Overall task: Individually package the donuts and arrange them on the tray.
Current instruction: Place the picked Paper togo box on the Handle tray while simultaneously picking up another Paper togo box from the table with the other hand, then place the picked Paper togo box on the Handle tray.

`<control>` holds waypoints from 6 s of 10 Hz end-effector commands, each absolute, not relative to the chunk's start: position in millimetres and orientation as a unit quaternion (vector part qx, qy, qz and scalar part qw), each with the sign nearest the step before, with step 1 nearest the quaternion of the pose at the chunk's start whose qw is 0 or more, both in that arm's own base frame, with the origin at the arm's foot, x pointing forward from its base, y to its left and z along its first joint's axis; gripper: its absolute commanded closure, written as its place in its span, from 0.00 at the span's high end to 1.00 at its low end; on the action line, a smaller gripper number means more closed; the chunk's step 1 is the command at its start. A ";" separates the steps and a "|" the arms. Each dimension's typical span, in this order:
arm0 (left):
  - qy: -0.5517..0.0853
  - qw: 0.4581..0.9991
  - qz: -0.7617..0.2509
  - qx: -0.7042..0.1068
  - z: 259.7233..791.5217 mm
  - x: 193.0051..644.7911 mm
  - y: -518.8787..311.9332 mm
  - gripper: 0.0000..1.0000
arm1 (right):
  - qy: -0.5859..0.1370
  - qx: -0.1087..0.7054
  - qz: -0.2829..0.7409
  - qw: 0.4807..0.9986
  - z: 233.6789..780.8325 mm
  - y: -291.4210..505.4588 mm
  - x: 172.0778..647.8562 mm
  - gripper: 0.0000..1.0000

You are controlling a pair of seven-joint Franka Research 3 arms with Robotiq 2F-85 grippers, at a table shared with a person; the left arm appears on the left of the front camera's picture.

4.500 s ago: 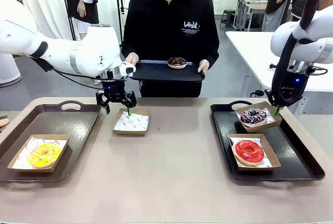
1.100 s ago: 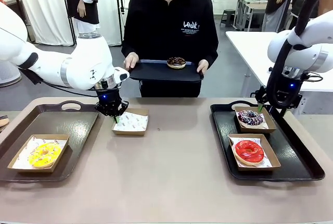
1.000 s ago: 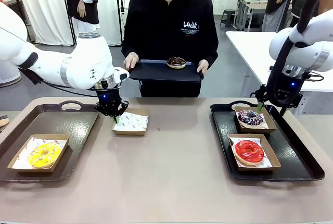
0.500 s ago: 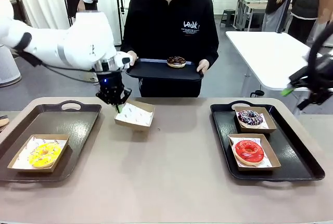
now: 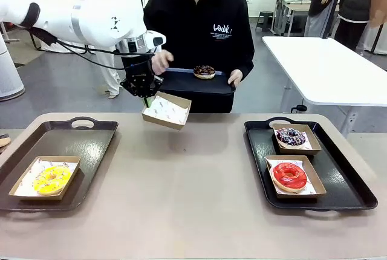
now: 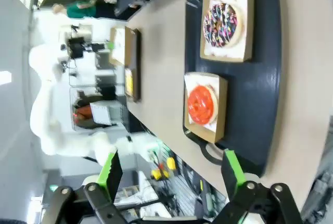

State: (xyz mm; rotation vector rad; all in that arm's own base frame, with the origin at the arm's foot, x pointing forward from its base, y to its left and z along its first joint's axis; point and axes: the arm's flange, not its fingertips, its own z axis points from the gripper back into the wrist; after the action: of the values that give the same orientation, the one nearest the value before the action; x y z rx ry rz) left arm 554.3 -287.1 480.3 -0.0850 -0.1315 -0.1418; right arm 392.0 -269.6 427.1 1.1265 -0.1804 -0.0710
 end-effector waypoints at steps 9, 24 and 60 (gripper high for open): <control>-0.074 0.995 -0.043 -0.052 483.7 587.4 -300.0 0.00 | -0.122 0.567 -0.096 0.809 394.5 -280.9 377.6 1.00; -0.074 0.995 -0.043 -0.052 483.7 587.4 -300.0 0.00 | -0.122 0.567 -0.096 0.809 394.5 -280.9 377.6 1.00; -0.016 0.999 0.011 -0.025 381.7 556.8 12.6 0.01 | -0.122 0.567 -0.096 0.809 394.5 -280.9 377.6 1.00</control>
State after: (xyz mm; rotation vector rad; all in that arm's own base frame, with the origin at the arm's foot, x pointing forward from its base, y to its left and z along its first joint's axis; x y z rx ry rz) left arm 550.3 6.5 380.4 -0.0300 -0.0321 0.0261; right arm 379.2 -280.8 394.2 1.2025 -0.2627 -0.2065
